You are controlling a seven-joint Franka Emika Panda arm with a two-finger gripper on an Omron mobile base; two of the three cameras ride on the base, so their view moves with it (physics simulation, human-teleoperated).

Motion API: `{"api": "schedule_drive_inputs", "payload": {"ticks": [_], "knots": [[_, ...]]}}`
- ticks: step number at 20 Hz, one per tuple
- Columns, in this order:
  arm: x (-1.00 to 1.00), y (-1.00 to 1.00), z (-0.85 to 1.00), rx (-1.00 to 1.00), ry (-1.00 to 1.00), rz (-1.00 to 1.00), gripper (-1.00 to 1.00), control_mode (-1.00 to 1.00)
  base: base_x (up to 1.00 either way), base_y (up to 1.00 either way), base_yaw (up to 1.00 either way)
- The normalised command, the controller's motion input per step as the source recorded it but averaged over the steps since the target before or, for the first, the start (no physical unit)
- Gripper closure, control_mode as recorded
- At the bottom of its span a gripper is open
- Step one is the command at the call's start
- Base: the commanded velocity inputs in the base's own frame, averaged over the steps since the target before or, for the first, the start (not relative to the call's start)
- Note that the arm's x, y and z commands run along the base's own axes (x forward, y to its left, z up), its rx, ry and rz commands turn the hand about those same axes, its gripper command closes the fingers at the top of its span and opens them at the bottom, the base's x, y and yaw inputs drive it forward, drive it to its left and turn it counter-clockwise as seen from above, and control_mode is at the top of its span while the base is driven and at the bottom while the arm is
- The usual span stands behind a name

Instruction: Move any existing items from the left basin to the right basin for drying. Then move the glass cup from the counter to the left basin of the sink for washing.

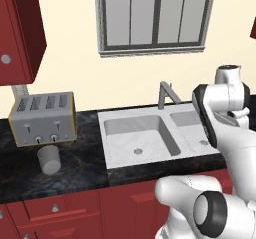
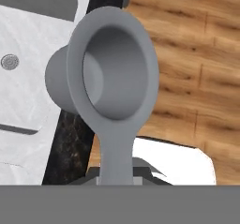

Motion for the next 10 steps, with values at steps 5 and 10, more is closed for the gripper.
{"api": "schedule_drive_inputs", "payload": {"ticks": [5, 10], "knots": [[0.13, -0.43, -0.02, 0.01, 0.0, 0.0, 1.0, -1.0, 0.0, 0.0, 0.0], [0.32, -0.16, -0.26, 0.01, -0.06, 0.03, 1.0, -1.0, 0.0, 0.0, 0.0]]}}
